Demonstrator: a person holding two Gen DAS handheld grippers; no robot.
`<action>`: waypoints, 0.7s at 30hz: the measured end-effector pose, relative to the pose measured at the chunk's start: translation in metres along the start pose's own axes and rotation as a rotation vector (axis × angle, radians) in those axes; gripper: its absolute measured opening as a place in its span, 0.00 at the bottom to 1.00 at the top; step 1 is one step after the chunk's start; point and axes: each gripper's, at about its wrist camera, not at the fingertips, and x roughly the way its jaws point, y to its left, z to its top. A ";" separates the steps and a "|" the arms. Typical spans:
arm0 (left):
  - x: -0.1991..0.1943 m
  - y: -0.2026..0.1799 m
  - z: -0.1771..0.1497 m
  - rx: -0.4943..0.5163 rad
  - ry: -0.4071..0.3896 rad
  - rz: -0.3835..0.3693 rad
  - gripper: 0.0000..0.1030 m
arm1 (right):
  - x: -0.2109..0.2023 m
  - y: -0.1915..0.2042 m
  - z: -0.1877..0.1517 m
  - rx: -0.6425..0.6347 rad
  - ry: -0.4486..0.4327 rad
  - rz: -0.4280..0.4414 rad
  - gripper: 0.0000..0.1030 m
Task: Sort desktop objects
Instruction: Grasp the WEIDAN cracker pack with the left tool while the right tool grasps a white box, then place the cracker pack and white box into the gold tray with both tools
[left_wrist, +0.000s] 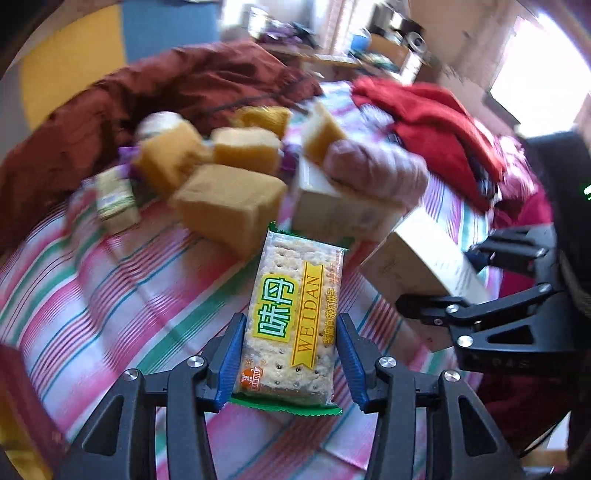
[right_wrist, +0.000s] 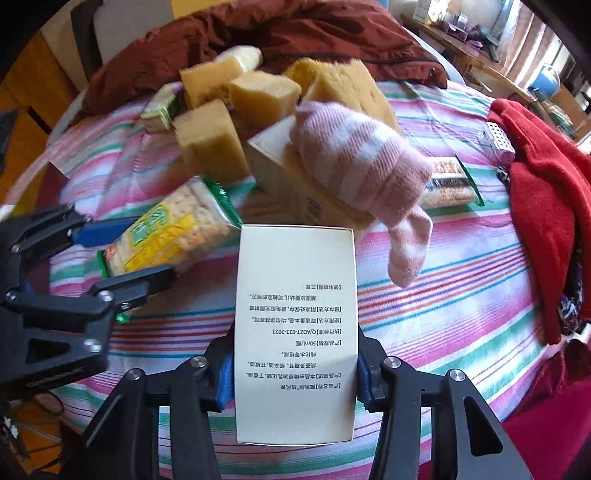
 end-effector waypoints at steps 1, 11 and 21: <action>-0.010 0.003 -0.003 -0.026 -0.021 0.002 0.47 | -0.004 0.001 0.001 -0.007 -0.021 0.036 0.48; -0.098 0.036 -0.060 -0.258 -0.180 0.084 0.47 | -0.033 0.044 -0.006 -0.124 -0.134 0.158 0.48; -0.159 0.089 -0.144 -0.474 -0.265 0.211 0.47 | -0.060 0.088 -0.015 -0.197 -0.184 0.253 0.49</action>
